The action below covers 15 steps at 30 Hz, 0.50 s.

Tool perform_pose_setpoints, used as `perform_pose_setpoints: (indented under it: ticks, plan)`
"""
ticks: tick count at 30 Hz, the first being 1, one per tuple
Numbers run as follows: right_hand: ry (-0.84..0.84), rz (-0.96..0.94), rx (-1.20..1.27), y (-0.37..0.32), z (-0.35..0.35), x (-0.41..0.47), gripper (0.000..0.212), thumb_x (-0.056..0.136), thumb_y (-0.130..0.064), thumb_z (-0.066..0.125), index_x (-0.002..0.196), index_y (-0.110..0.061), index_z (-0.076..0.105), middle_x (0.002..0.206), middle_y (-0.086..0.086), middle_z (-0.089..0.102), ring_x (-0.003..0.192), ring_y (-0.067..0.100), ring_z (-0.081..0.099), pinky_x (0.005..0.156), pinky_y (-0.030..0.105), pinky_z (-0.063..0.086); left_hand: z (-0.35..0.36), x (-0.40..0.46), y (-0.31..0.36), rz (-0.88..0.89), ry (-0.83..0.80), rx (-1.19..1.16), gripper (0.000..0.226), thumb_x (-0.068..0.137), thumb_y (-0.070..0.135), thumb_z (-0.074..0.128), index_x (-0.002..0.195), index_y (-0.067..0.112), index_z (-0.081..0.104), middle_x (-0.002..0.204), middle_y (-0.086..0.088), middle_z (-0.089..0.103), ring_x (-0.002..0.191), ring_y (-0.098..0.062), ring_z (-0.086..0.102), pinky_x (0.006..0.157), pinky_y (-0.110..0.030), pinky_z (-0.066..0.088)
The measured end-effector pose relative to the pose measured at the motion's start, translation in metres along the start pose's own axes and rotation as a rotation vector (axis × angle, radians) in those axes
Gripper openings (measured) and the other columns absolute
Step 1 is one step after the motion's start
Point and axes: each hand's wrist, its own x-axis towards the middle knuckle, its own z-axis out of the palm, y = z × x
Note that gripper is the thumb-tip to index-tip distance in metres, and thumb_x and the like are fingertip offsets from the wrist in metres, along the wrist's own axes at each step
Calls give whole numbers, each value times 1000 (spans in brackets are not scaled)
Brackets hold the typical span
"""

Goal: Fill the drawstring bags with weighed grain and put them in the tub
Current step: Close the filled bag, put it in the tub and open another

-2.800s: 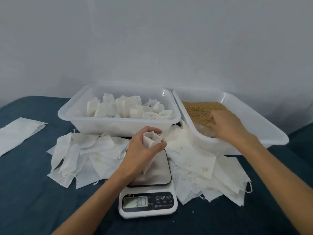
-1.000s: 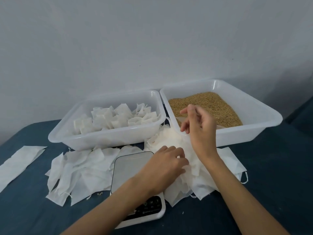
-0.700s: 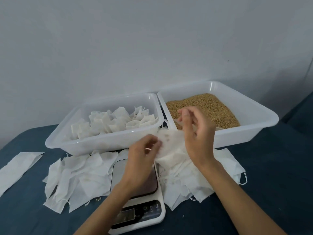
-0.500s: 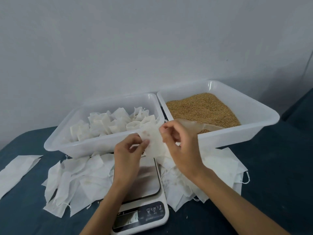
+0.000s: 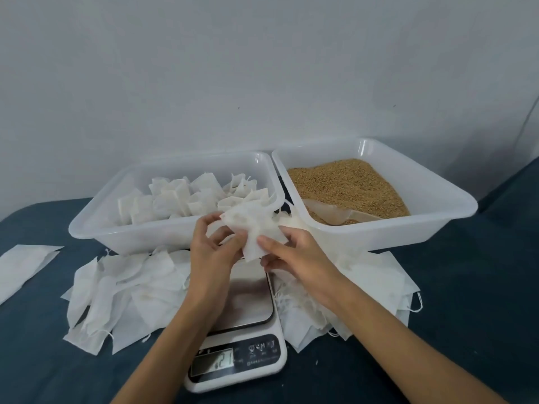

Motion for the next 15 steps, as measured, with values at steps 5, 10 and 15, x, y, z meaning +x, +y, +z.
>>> perform_pose_setpoints:
  ticks: [5,10,15]
  plan:
    - [55,-41,-59,-8,-12,1,23,91,-14,73,109,1,73,105,24,72,77,22,62,70,26,56,-6,6,1,-36,8,39,46,95,-3,65,132,25,64,93,-7,71,71,-22,65,53,-29,53]
    - [-103,44,-79,-7,-15,2,21,90,-9,74,108,1,74,92,12,73,72,16,62,72,25,57,-7,7,-1,-80,21,128,12,96,0,68,102,7,76,87,-5,73,72,-14,66,49,-23,50]
    - [27,-46,35,-7,-16,6,22,90,2,70,110,8,70,106,25,73,88,24,68,80,32,62,-10,11,-3,-73,44,83,19,98,-4,65,111,7,74,91,-13,74,74,-16,71,56,-24,58]
